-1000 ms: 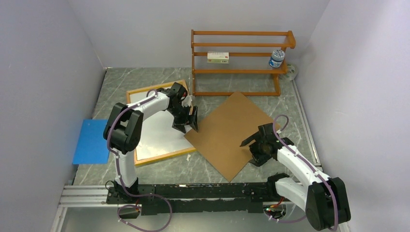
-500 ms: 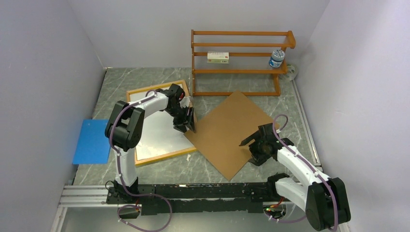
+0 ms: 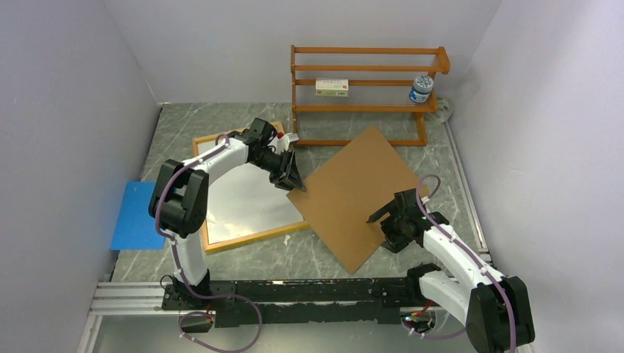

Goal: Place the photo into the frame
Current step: Turn over the photo frame item at the center of the board.

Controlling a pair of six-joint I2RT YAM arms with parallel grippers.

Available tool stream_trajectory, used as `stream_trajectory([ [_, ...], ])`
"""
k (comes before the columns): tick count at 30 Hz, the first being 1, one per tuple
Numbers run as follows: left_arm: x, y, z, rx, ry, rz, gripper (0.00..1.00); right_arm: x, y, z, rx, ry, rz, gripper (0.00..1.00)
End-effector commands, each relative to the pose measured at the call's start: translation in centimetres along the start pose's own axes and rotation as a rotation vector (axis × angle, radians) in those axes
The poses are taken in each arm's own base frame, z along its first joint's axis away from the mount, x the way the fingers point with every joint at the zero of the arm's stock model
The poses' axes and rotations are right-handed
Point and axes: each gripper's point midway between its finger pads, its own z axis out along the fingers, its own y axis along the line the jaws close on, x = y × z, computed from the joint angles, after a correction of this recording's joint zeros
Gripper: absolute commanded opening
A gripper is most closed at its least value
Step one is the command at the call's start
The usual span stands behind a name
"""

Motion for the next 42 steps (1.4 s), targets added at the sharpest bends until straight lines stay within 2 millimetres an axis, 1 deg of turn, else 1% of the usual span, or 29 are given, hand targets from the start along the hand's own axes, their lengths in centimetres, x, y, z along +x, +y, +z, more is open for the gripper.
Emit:
stream_trajectory([
  [1, 1.9, -5.2, -0.7, 0.182, 0.075, 0.028, 0.31, 0.1, -1.2, 0.6, 0.042, -0.007, -0.022, 0.85],
  [5, 2.0, -5.8, -1.4, 0.182, 0.087, 0.052, 0.17, -0.2, -1.0, 0.4, 0.031, -0.021, -0.022, 0.85],
  [9, 2.2, -6.9, -2.2, 0.191, 0.086, 0.104, 0.14, -0.3, -0.7, -0.1, 0.023, -0.024, -0.032, 0.85],
  [10, 2.3, -7.1, -2.5, 0.192, 0.082, 0.119, 0.13, -0.7, -0.7, -0.1, 0.026, -0.048, -0.036, 0.85],
  [12, 2.2, -7.7, -3.0, 0.184, 0.067, 0.153, 0.03, -1.1, -0.3, -0.5, 0.02, -0.064, -0.05, 0.85],
  [14, 1.9, -8.0, -3.8, 0.141, 0.036, 0.192, 0.03, -1.5, 0.1, -1.1, 0.019, -0.082, -0.069, 0.86],
  [17, 1.0, -8.6, -5.4, 0.033, -0.049, 0.265, 0.02, -2.8, 1.0, -2.6, 0.015, -0.135, -0.111, 0.9],
  [19, 0.2, -9.1, -6.9, -0.044, -0.115, 0.32, 0.03, -3.8, 1.8, -4.0, 0.005, -0.187, -0.138, 0.92],
  [22, -1.2, -10.4, -9.2, -0.13, -0.23, 0.411, 0.03, -5.1, 3.5, -6.5, -0.04, -0.245, -0.176, 0.92],
  [24, -1.7, -12.0, -10.4, -0.132, -0.293, 0.48, 0.02, -5.5, 4.9, -8.3, -0.077, -0.264, -0.196, 0.89],
  [27, -1.6, -14.7, -11.2, -0.123, -0.348, 0.598, 0.03, -5.7, 8.1, -11.3, -0.168, -0.257, -0.225, 0.85],
  [29, -1.4, -16.2, -10.9, -0.134, -0.373, 0.662, 0.03, -5.6, 10.0, -13.3, -0.223, -0.248, -0.231, 0.85],
  [31, -1.1, -17.2, -10.2, -0.157, -0.39, 0.712, 0.03, -5.8, 11.6, -15.5, -0.277, -0.258, -0.223, 0.88],
  [34, -0.8, -18.1, -8.8, -0.225, -0.414, 0.768, 0.03, -6.1, 13.6, -18.8, -0.378, -0.285, -0.192, 0.94],
  [35, -0.5, -18.7, -8.2, -0.241, -0.423, 0.796, 0.03, -6.1, 14.2, -19.7, -0.419, -0.288, -0.184, 0.95],
  [37, -0.5, -19.6, -7.7, -0.271, -0.473, 0.842, 0.02, -5.9, 15.3, -21.5, -0.487, -0.292, -0.176, 0.95],
  [38, -0.5, -20.1, -7.5, -0.271, -0.496, 0.868, 0.03, -5.9, 15.7, -22.1, -0.506, -0.292, -0.174, 0.95],
  [40, -0.2, -21.5, -7.7, -0.272, -0.553, 0.914, 0.03, -6.0, 16.0, -23.1, -0.514, -0.294, -0.167, 0.95],
  [42, 0.1, -22.7, -7.6, -0.26, -0.59, 0.959, 0.03, -6.0, 16.1, -23.6, -0.508, -0.289, -0.155, 0.94],
])
